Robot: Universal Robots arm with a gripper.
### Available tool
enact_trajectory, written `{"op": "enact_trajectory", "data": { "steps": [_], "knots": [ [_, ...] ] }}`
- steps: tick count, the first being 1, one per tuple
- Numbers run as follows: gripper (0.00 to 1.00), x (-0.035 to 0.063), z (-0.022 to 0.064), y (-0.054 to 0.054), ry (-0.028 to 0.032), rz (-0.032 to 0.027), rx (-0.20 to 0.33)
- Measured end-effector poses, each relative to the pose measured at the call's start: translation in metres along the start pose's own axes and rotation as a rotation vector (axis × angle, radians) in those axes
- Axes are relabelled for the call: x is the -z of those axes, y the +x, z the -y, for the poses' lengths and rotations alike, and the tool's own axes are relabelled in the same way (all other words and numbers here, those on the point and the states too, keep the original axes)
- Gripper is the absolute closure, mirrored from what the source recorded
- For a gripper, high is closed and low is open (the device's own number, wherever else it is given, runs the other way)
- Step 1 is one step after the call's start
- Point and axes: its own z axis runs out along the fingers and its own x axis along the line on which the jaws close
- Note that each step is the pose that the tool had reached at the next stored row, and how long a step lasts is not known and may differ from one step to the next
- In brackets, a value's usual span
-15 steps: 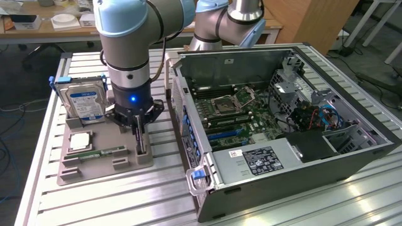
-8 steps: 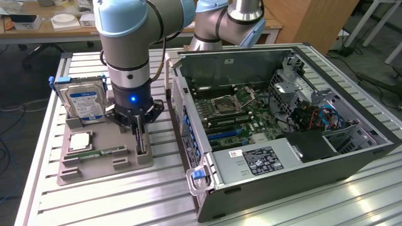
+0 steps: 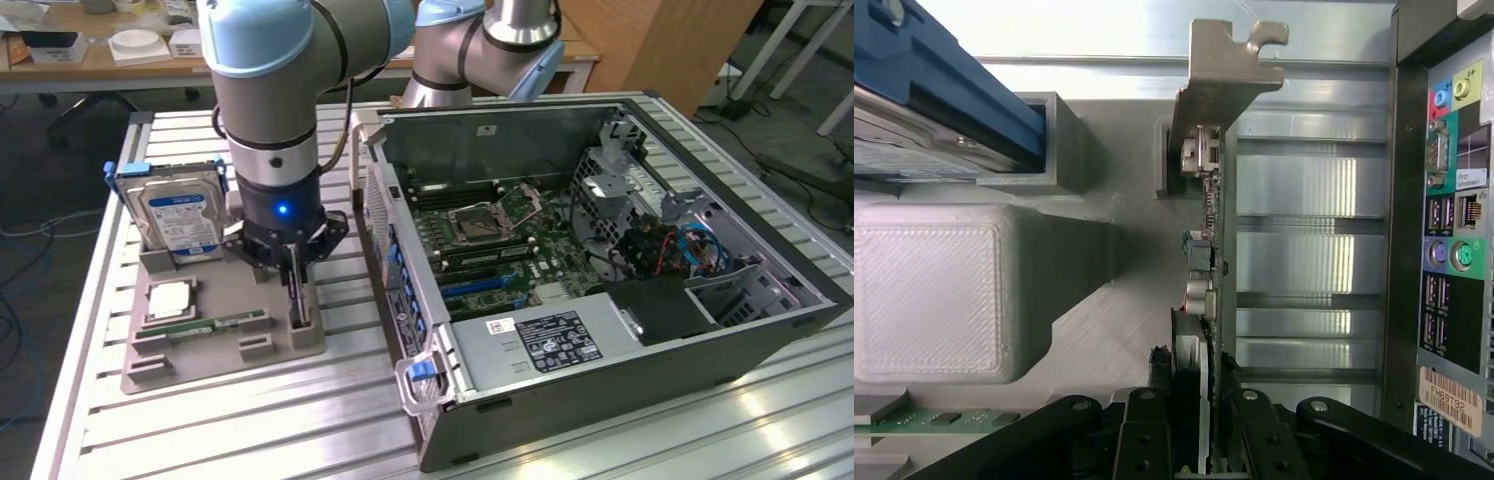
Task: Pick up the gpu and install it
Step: 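Pick up the gpu and move the gpu toward the slot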
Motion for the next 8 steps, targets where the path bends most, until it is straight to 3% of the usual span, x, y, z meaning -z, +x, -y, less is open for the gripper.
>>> {"op": "enact_trajectory", "data": {
  "steps": [8],
  "knots": [
    [0.73,0.0347,-0.0013,0.001,0.0002,-0.0002,0.0]
  ]
}}
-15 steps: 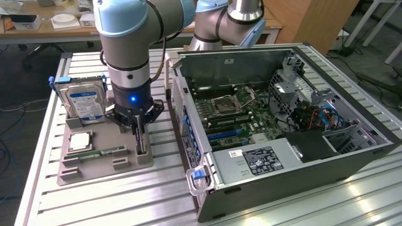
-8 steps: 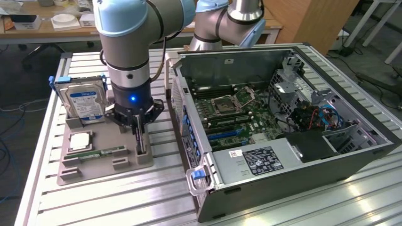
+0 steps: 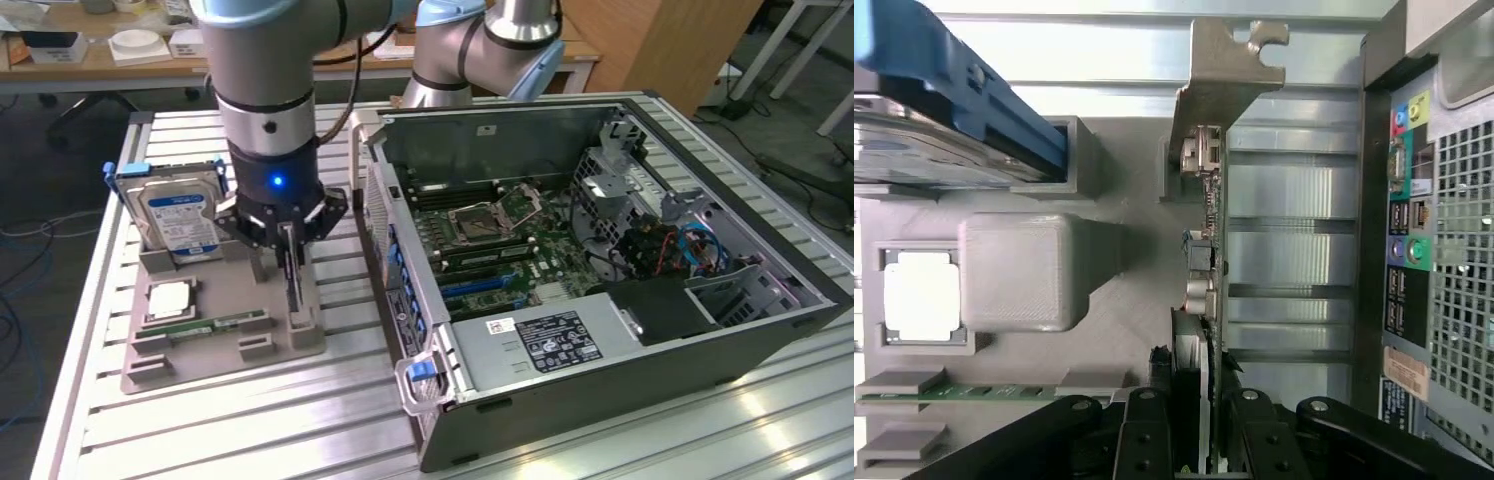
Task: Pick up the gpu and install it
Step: 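Pick up the gpu and move the gpu toward the slot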
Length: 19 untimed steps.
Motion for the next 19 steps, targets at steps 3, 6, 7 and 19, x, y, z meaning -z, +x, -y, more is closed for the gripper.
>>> {"op": "enact_trajectory", "data": {
  "steps": [3,6,7,19],
  "knots": [
    [0.73,0.0124,-0.0005,0.0,0.0,0.0,0.0],
    [0.73,0.0244,-0.0009,0.0,0.0,0.0,0.0],
    [0.73,0.0283,-0.0011,0.0,-0.0001,0.0,0.0],
    [0.73,0.0698,-0.0028,0.001,-0.0003,0.0001,0.0]
  ]
}}
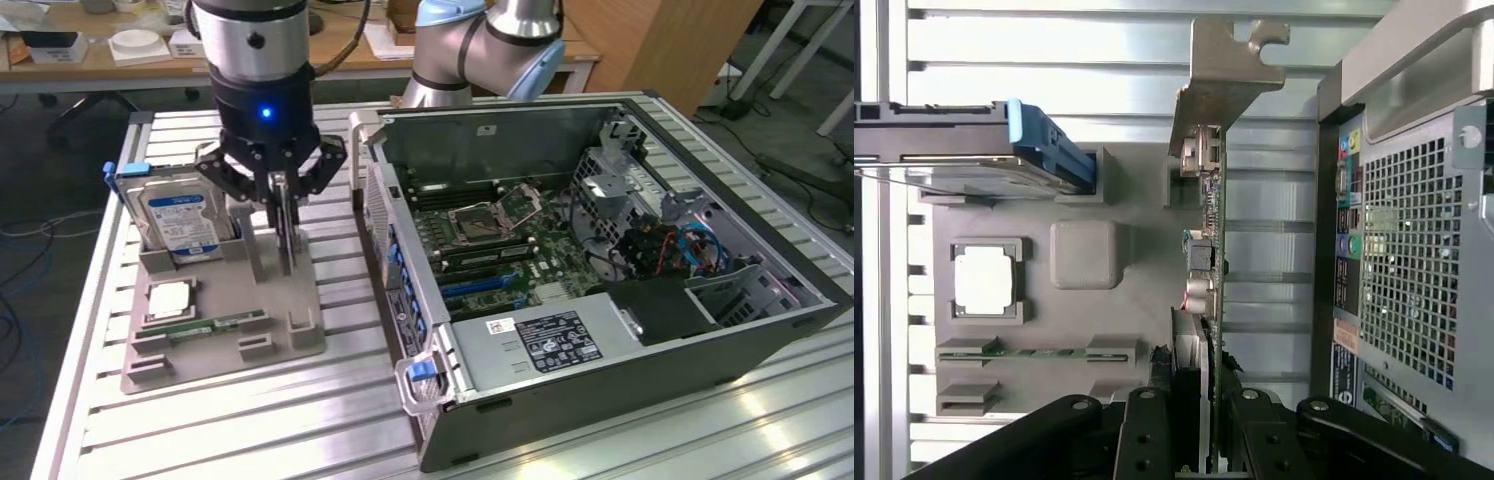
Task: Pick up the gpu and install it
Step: 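Pick up the gpu and move the gpu toward the slot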
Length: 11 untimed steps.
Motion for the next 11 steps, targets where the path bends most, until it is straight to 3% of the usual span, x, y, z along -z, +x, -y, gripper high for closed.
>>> {"op": "enact_trajectory", "data": {
  "steps": [11],
  "knots": [
    [0.73,0.0358,-0.0015,0.001,-0.0002,0.0,0.0]
  ]
}}
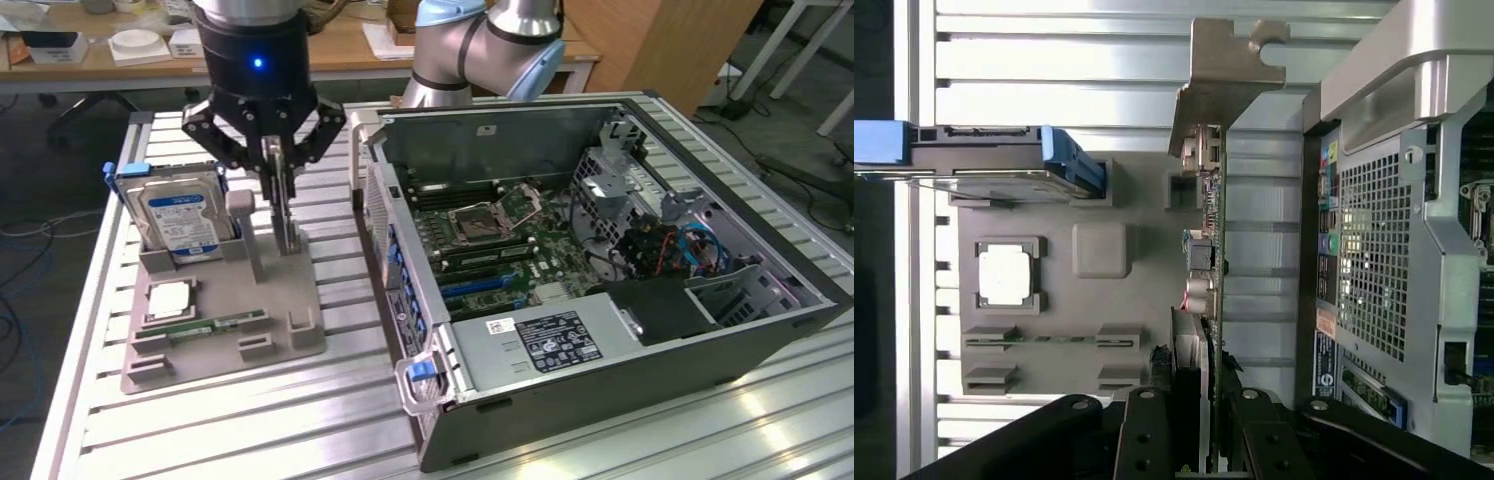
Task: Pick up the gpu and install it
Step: 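Pick up the gpu and move the gpu toward the slot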
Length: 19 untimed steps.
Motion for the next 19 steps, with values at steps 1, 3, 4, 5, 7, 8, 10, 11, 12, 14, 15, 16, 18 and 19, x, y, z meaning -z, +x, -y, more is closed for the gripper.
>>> {"op": "enact_trajectory", "data": {
  "steps": [1,3,4,5,7,8,10,11,12,14,15,16,18,19],
  "knots": [
    [0.73,0.003,-0.0001,0.0,0.0001,-0.0001,0.0],
    [0.73,0.0088,-0.0004,0.0,0.0001,-0.0001,0.0],
    [0.73,0.0117,-0.0005,0.0,0.0,0.0,0.0],
    [0.73,0.0146,-0.0006,0.0,0.0,0.0,0.0],
    [0.73,0.0206,-0.0008,0.0,0.0,0.0,0.0],
    [0.73,0.0235,-0.001,0.0,0.0001,-0.0001,0.0],
    [0.73,0.0289,-0.0012,0.001,0.0,-0.0001,0.0],
    [0.73,0.0317,-0.0013,0.001,0.0,0.0,0.0],
    [0.73,0.0344,-0.0014,0.001,0.0001,-0.0001,0.0],
    [0.73,0.04,-0.0016,0.001,0.0001,-0.0001,0.0],
    [0.73,0.0426,-0.0017,0.001,0.0001,-0.0001,0.0],
    [0.73,0.0452,-0.0019,0.001,0.0,-0.0001,0.0],
    [0.73,0.0469,-0.0018,0.001,-0.0002,0.0002,0.0],
    [0.73,0.047,-0.0018,0.001,-0.0002,0.0003,0.0]
  ]
}}
